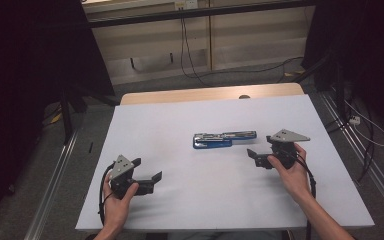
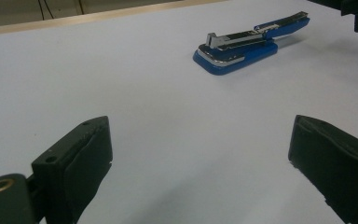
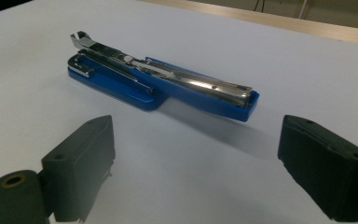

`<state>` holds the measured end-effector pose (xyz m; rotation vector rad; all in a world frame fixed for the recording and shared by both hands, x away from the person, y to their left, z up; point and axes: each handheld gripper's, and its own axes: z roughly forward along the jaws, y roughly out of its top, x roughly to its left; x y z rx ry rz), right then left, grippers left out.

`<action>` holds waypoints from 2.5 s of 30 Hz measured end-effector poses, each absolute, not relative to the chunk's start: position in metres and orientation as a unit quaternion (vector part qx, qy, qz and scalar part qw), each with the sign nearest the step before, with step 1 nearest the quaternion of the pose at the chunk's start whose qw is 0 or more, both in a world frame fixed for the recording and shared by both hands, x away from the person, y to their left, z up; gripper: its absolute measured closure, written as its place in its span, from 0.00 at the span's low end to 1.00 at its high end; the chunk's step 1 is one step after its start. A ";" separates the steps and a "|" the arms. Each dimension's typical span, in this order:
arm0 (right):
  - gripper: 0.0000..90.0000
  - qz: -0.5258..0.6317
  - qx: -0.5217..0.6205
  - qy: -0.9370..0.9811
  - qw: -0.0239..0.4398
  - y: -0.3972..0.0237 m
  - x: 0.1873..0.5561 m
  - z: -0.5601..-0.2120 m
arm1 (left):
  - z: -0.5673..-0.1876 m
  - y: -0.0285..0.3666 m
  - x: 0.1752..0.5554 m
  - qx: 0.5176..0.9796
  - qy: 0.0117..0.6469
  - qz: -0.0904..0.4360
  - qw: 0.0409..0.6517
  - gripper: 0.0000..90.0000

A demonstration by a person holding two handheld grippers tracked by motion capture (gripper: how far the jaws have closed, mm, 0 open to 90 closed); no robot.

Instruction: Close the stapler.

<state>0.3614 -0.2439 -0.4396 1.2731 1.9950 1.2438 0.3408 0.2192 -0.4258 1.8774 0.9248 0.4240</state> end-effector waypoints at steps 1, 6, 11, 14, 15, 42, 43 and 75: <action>0.13 0.451 0.463 0.727 0.233 -0.243 0.362 -0.440 | -0.426 0.219 0.341 0.768 0.386 0.173 0.481 0.07; 0.13 0.444 0.463 0.732 0.229 -0.243 0.361 -0.441 | -0.425 0.217 0.343 0.764 0.388 0.174 0.485 0.07; 0.13 0.439 0.459 0.737 0.231 -0.243 0.362 -0.441 | -0.426 0.212 0.346 0.778 0.362 0.186 0.478 0.06; 0.20 0.437 0.459 0.739 0.228 -0.246 0.361 -0.441 | -0.429 0.209 0.349 0.781 0.360 0.187 0.475 0.06; 0.26 0.440 0.459 0.739 0.222 -0.246 0.362 -0.442 | -0.429 0.208 0.351 0.780 0.359 0.188 0.477 0.06; 0.99 0.466 0.445 0.736 0.207 -0.245 0.368 -0.446 | -0.431 0.154 0.395 0.788 0.333 0.202 0.476 0.06; 1.00 0.464 0.446 0.737 0.207 -0.245 0.368 -0.447 | -0.431 0.153 0.396 0.787 0.336 0.215 0.471 0.06; 1.00 0.449 0.450 0.741 0.216 -0.246 0.376 -0.449 | -0.431 0.087 0.429 0.812 0.304 0.124 0.482 0.70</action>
